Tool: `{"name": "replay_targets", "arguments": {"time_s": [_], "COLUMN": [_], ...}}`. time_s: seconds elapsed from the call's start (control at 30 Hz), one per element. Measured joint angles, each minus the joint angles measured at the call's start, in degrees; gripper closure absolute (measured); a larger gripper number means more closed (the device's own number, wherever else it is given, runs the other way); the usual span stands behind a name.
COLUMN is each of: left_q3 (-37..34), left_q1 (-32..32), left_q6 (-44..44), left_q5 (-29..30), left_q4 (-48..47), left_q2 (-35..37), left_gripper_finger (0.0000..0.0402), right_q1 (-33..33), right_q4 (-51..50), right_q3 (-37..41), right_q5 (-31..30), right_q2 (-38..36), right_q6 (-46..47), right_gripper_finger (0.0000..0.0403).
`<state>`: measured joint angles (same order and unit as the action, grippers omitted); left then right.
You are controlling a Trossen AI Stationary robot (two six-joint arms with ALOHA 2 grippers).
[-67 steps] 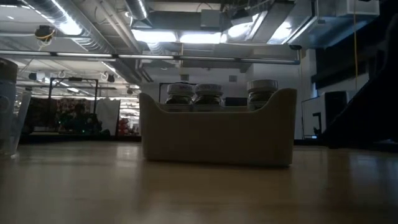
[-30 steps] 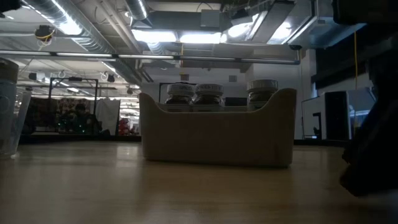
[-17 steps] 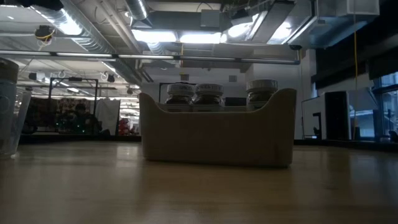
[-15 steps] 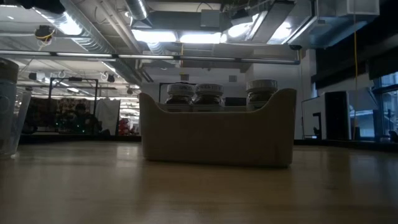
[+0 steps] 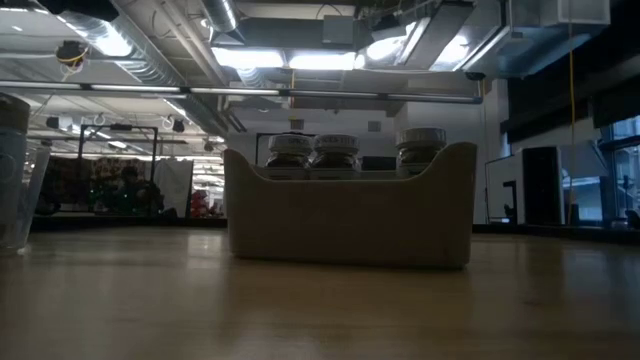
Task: Sort spices by type
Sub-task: Put the white seasoning bottle into the gray bin
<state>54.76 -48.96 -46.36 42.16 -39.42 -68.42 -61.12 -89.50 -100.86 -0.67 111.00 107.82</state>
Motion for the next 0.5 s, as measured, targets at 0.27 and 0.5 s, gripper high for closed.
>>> {"name": "replay_targets", "arguments": {"time_s": [0.27,0.5], "left_q3": [0.0,0.0], "left_q1": [-0.02,-0.05], "left_q6": [-0.75,-0.99], "left_q5": [0.0,0.01], "left_q4": [0.09,0.22], "left_q2": [0.0,0.0], "left_gripper_finger": [0.008,0.008], "right_q1": [-0.78,-0.79], "right_q4": [5.69,1.3], "right_q3": [0.02,0.37], "right_q5": [6.74,11.01], "right_q2": [0.26,0.26], "right_q6": [4.43,7.62], "right_gripper_finger": [0.0024,0.0024]}}
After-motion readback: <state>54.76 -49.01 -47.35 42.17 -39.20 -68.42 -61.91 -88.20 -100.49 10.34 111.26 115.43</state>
